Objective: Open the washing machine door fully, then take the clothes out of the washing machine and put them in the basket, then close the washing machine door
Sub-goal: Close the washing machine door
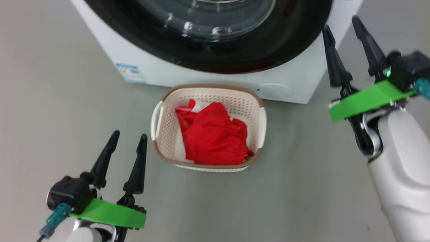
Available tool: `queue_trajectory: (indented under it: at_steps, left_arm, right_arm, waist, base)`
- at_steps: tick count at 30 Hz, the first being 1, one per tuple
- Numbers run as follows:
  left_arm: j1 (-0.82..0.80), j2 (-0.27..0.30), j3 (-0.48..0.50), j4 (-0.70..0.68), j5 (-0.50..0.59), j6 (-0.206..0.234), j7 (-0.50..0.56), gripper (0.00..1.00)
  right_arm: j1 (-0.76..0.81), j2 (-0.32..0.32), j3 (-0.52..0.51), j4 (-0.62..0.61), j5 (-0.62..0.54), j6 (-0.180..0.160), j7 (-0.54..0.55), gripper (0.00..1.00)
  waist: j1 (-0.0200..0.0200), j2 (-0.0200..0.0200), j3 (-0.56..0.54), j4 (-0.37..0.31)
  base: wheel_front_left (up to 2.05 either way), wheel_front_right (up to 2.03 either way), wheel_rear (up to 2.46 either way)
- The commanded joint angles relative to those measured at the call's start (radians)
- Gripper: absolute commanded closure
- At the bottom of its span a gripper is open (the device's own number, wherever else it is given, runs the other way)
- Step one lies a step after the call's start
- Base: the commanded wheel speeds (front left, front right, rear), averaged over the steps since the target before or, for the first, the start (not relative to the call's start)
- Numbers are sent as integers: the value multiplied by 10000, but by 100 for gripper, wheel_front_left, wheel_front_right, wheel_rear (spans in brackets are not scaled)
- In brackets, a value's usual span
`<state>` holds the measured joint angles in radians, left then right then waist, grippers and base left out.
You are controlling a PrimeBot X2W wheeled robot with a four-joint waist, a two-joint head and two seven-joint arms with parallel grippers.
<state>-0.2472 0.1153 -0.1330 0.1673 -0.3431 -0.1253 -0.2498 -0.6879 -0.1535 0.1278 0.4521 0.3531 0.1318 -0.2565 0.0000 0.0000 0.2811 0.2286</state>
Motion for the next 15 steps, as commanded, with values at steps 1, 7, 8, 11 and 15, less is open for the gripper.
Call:
queue_trajectory:
  at_steps: [1,7,8,11,15]
  left_arm:
    - [129,311,455,-272,-39,-54,-120,0]
    - [424,424,588,-318,59,-54,-120,0]
    - [471,441,579,-317,40,-54,-120,0]
    - [656,530,543,-282,-19,-54,-120,0]
    - [848,603,538,-266,-5,-54,-120,0]
  right_arm:
    - [446,229,-34,-454,-142,-11,-53,0]
    - [1735,469,-334,-981,-355,-11,-53,0]
    - [1925,483,-343,-1048,-363,-11,-53,0]
    - [2463,510,-308,-1282,-345,-11,-53,0]
    - [2978,506,-326,-1379,-442,-11,-53,0]
  waist:
    - [0,0,-628,-706]
    - [0,0,-1225,-1387]
    - [0,0,-1326,-1487]
    - [0,0,-1685,-1789]
    - [0,0,-2022,-2032]
  base:
    - [0,0,0]
    - [0,0,0]
    - [0,0,0]
    - [0,0,0]
    - [0,0,0]
